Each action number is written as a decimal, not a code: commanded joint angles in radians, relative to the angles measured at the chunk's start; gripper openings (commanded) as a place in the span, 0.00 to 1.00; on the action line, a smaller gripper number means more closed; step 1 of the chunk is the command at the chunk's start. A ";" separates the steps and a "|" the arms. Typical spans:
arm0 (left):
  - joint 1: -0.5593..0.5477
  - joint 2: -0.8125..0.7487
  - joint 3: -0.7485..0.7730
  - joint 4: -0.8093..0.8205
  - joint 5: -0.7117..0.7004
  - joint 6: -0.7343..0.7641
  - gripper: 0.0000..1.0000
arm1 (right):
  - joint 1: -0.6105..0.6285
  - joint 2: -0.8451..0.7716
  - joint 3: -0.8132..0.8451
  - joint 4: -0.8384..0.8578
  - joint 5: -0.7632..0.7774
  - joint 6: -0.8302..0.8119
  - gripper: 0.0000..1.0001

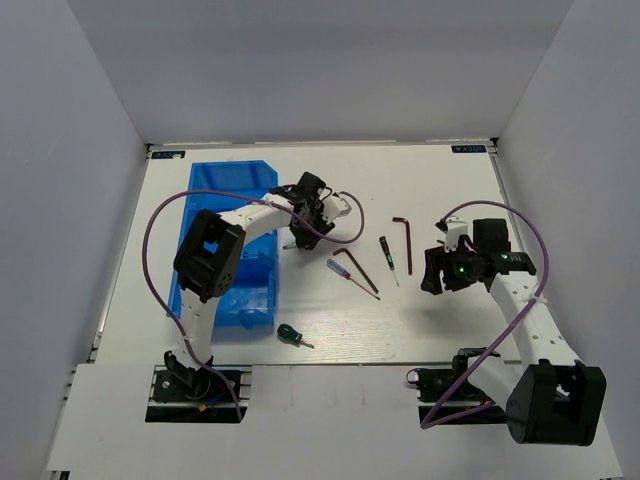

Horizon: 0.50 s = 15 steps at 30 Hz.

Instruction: Sort the tools into containers

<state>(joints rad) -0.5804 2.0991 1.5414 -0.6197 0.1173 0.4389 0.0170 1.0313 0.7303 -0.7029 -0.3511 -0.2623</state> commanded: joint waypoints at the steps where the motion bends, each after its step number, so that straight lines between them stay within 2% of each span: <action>1: -0.010 -0.020 -0.011 0.021 -0.076 -0.020 0.34 | -0.006 0.001 0.017 0.005 -0.038 0.017 0.71; 3: -0.010 -0.046 0.006 0.021 -0.085 -0.048 0.23 | -0.006 0.001 0.012 0.014 -0.051 0.017 0.68; 4: -0.010 -0.078 0.035 0.021 -0.096 -0.063 0.12 | -0.006 0.001 0.005 0.016 -0.057 0.014 0.62; 5: 0.002 -0.097 0.048 0.055 -0.096 -0.078 0.08 | -0.006 0.003 0.004 0.014 -0.075 0.014 0.56; 6: 0.011 -0.117 0.060 0.073 -0.096 -0.095 0.02 | -0.005 0.004 0.000 0.019 -0.084 0.009 0.47; 7: 0.011 -0.135 0.084 0.095 -0.152 -0.130 0.00 | -0.005 0.001 -0.003 0.017 -0.094 0.002 0.20; 9: 0.036 -0.165 0.138 0.148 -0.218 -0.182 0.00 | -0.006 0.003 -0.002 0.014 -0.126 -0.014 0.02; 13: 0.091 -0.160 0.229 0.182 -0.391 -0.248 0.00 | -0.002 -0.005 -0.006 0.008 -0.158 -0.035 0.00; 15: 0.131 -0.160 0.238 0.224 -0.415 -0.287 0.00 | -0.003 -0.011 -0.011 0.002 -0.161 -0.044 0.00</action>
<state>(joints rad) -0.5091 2.0327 1.7283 -0.4858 -0.1650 0.2394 0.0143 1.0317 0.7280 -0.7006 -0.4641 -0.2779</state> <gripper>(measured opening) 0.493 0.004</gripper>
